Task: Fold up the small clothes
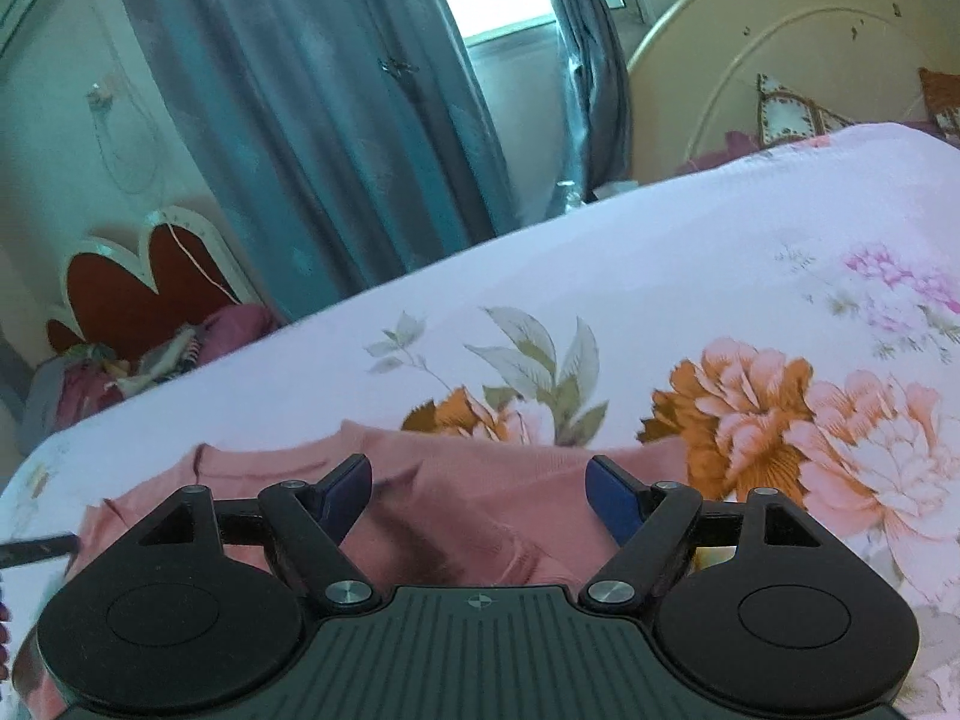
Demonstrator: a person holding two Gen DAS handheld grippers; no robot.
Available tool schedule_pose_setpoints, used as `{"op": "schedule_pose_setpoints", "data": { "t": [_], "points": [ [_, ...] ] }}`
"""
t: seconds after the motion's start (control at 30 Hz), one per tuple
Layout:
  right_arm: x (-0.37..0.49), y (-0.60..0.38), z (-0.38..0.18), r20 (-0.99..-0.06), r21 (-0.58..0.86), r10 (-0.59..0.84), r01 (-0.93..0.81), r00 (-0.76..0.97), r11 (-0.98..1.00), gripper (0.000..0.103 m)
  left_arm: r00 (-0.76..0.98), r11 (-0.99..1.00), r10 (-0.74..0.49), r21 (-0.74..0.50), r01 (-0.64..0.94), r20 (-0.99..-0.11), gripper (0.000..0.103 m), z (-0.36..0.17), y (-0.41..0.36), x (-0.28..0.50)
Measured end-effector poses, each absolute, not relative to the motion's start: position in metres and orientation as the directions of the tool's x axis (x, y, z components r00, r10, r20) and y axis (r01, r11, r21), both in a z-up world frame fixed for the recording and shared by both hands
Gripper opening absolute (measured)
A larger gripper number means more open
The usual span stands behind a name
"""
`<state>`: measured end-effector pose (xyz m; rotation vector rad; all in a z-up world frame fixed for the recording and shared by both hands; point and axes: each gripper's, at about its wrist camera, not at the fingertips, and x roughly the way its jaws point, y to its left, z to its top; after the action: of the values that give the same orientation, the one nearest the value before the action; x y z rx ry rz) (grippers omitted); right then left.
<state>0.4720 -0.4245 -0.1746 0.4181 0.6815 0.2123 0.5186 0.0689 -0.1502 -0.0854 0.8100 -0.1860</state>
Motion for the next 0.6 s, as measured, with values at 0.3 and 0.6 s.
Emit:
{"op": "schedule_pose_setpoints", "data": {
  "t": [0.3, 0.6],
  "points": [
    [0.493, -0.404, -0.198, -0.645, 0.313, 0.332, -0.158, 0.689, 0.937, 0.077, 0.650, 0.976, -0.204, -0.104, 0.190, -0.732, 0.048, -0.167, 0.060, 0.530],
    [0.496, -0.382, -0.204, -0.652, 0.193, 0.312, -0.247, 0.691, 0.950, 0.009, 0.724, 0.972, -0.199, -0.037, 0.234, -0.660, 0.014, -0.155, 0.050, 0.513]
  ]
}}
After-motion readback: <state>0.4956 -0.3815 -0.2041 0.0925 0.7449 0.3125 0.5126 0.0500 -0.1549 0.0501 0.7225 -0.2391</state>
